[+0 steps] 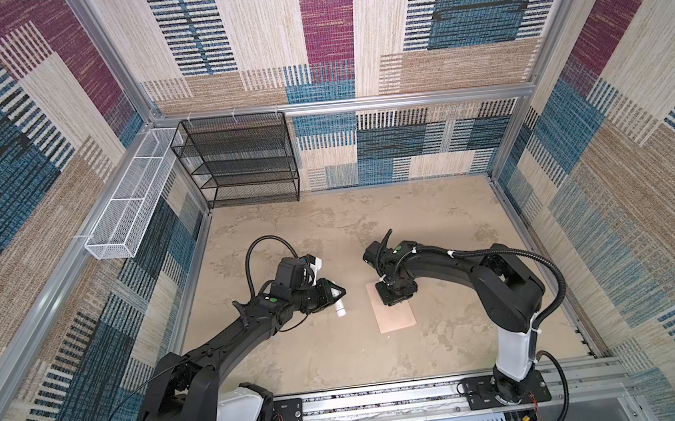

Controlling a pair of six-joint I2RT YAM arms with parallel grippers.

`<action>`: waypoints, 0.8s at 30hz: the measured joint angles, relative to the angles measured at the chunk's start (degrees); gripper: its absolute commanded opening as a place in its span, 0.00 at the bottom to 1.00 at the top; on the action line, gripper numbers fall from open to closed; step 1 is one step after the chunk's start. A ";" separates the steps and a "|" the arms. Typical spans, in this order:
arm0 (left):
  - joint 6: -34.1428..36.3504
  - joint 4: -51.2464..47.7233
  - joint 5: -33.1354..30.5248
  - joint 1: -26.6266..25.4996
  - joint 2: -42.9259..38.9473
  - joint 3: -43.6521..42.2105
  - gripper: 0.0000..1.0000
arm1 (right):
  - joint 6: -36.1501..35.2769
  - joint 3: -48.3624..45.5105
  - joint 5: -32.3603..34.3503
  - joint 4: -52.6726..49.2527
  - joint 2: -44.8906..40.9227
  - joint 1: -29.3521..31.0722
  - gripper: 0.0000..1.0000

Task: Place the letter into the envelope and seal it
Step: 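Press the folded flap down along its seam with the right gripper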

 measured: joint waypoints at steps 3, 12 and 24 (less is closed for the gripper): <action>0.63 -0.33 -0.39 0.00 0.00 0.00 0.13 | -0.02 -0.98 -0.98 1.20 -1.09 -0.50 0.41; 0.74 -0.83 -1.01 0.02 0.11 0.33 0.13 | -1.09 -3.04 -5.11 4.33 -4.07 -2.27 0.55; 1.03 -1.60 -0.98 0.02 0.76 1.09 0.13 | -1.99 -4.13 -6.16 3.69 -7.89 -4.17 0.48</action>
